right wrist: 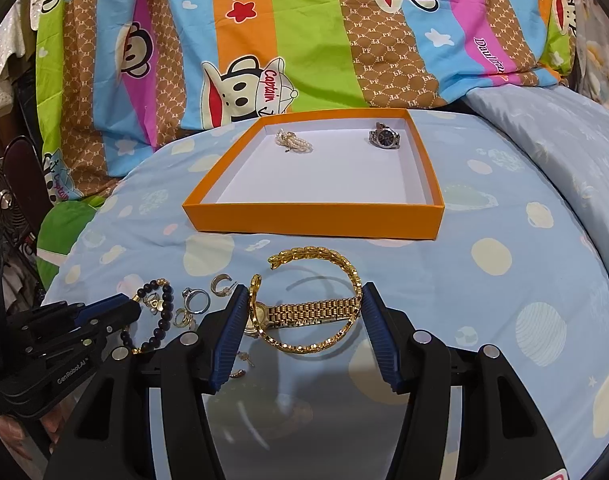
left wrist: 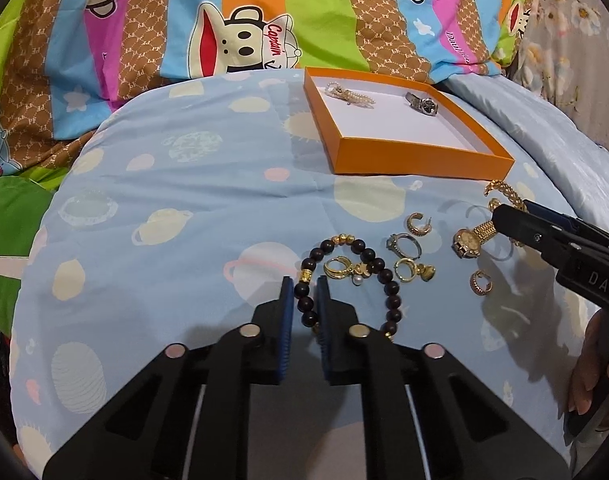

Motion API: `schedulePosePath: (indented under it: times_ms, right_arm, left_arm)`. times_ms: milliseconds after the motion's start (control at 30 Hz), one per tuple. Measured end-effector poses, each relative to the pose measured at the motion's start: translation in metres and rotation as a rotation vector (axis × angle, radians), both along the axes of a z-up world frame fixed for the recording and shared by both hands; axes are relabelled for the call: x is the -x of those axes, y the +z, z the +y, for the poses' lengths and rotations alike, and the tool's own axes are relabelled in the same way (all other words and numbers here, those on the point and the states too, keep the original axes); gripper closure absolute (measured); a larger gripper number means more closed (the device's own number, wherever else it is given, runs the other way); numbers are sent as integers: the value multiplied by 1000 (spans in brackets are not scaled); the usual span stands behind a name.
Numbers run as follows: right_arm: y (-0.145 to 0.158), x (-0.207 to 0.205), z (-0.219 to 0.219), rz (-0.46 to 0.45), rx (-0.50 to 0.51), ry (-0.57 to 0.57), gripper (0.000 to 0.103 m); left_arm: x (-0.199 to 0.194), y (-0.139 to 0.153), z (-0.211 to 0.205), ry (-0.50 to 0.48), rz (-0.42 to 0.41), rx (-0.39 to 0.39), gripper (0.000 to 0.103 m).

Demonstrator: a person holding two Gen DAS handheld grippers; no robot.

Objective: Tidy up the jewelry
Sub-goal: 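Carry the gold bangle and black bead bracelet over the orange box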

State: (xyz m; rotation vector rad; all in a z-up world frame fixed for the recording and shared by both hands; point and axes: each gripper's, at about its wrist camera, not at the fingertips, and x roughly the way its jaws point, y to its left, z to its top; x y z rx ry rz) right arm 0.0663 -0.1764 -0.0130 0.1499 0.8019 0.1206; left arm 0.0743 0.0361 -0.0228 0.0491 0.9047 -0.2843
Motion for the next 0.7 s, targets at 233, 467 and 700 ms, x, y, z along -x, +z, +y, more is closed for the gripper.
schedulePosePath:
  times_ms: [233,467,700]
  right_arm:
    - [3,2,1,-10,-4,2,47]
    - [17,13,7,-48,-7,21,47]
    - [34,23,3,-80,-34,23,47]
  left_arm:
    - [5,5,-1,-33,2,40,96]
    - [24,36,-7,-89,-40,97,96]
    - [41,75,-16,-148,-105,134,96]
